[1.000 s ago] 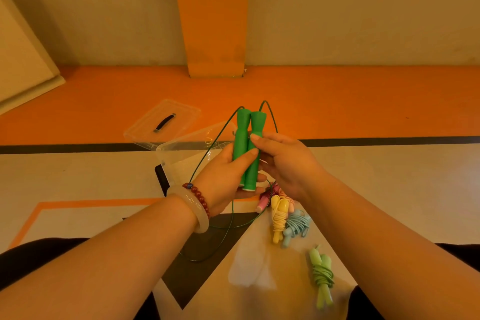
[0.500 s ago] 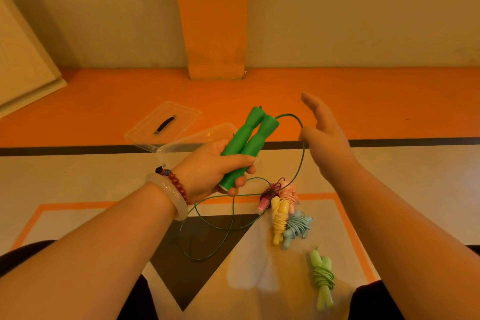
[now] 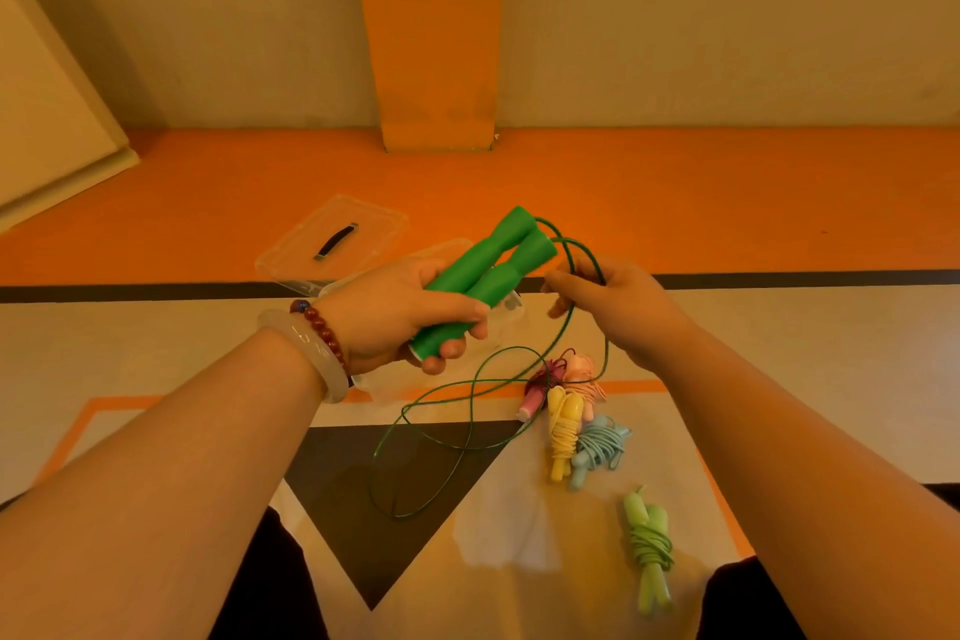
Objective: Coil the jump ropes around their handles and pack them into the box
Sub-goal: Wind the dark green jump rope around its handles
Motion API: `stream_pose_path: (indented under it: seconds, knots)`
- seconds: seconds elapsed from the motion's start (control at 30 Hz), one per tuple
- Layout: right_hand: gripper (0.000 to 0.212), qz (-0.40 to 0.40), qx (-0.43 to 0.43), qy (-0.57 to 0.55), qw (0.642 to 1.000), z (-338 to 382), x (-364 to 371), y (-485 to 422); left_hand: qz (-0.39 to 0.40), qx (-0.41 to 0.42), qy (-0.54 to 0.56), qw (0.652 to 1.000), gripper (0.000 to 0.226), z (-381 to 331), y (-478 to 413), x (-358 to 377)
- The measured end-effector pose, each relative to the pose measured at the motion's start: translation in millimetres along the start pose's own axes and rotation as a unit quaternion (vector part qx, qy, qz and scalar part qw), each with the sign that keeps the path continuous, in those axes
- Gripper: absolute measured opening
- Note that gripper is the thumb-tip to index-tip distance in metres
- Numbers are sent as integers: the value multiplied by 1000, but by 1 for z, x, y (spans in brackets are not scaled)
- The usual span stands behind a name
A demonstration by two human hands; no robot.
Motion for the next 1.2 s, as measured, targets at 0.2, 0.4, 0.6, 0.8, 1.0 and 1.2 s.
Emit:
stream_pose_path:
  seconds: [0.2,0.4,0.6,0.8,1.0,1.2]
  knots:
    - [29,-21,26,-83,996,-10,9,5,-184,40,102,977,8,-8,-1,-42]
    - [31,-35,46,-100,993,-17,38,16,-241,59,266,932,10,-1,-4,-45]
    - [31,-37,45,-89,994,-9,60,27,-274,84,325,901,6,3,-11,-41]
    - [33,9,95,-168,981,-8,91,39,-262,78,360,892,17,6,-16,-39]
    - [34,40,150,-217,964,-8,113,55,-261,87,400,874,39,5,-19,-42]
    - [32,54,185,-216,957,-6,116,57,-278,102,412,862,19,7,-18,-47]
Point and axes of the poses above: each hand's wrist, its own y-axis away from the middle knuckle, its own x-axis out of the palm, z = x × y, the point moved 10 cm from there along -y, towards the middle knuckle, and after that the axes turned 7 degrees about -y, right-handed, at the moved point
